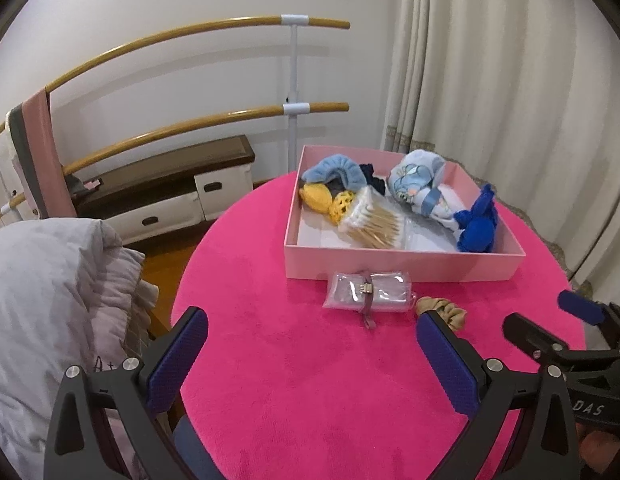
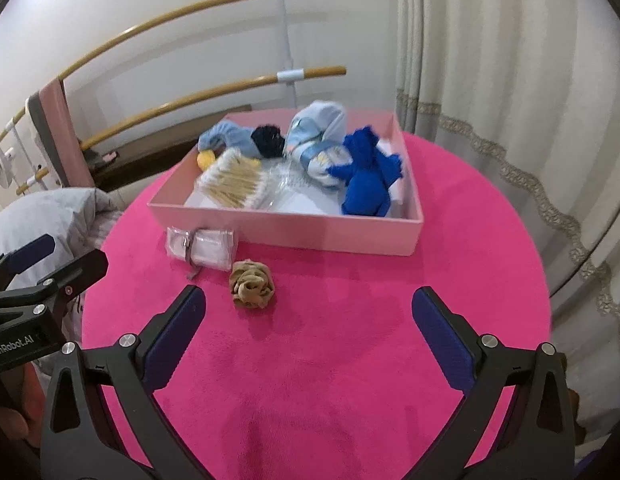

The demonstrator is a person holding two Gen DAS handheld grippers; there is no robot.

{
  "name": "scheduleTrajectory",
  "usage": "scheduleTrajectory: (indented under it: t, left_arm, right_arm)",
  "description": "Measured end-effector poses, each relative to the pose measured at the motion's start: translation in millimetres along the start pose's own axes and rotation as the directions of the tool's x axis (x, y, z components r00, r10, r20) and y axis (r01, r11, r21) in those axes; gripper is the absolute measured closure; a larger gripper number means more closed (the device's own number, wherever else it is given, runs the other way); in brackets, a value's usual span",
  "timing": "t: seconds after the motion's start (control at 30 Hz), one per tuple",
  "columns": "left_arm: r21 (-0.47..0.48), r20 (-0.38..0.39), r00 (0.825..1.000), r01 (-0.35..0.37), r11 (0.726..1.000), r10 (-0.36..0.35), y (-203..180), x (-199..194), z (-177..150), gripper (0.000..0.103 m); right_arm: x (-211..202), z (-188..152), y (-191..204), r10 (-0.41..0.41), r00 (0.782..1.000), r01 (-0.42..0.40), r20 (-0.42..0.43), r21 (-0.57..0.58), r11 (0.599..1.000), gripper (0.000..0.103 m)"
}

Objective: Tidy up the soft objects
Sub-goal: 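Grasp the clear plastic pouch with left tool while right tool grasps beige scrunchie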

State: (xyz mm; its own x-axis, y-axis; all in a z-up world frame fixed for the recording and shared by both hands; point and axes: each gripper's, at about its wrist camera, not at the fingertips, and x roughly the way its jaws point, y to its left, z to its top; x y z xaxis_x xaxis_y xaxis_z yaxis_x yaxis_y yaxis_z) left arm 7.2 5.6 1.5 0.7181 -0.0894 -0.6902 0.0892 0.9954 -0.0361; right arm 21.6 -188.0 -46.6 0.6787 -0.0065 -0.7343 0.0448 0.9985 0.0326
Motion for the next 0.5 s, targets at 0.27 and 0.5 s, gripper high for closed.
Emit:
scheduleTrajectory:
  t: [0.27,0.5]
  left_arm:
    - [0.012,-0.045,0.999,-0.019,1.000,0.020,5,42,2,0.000]
    - [0.014,-0.072,0.997,-0.008,1.000,0.009,8,70,4,0.000]
  right_arm:
    - [42,2,9,0.044,0.996,-0.046,-0.084,-0.023,0.999,0.017]
    - [70,5,19,0.100,0.985,-0.108,-0.142,-0.051,0.993,0.029]
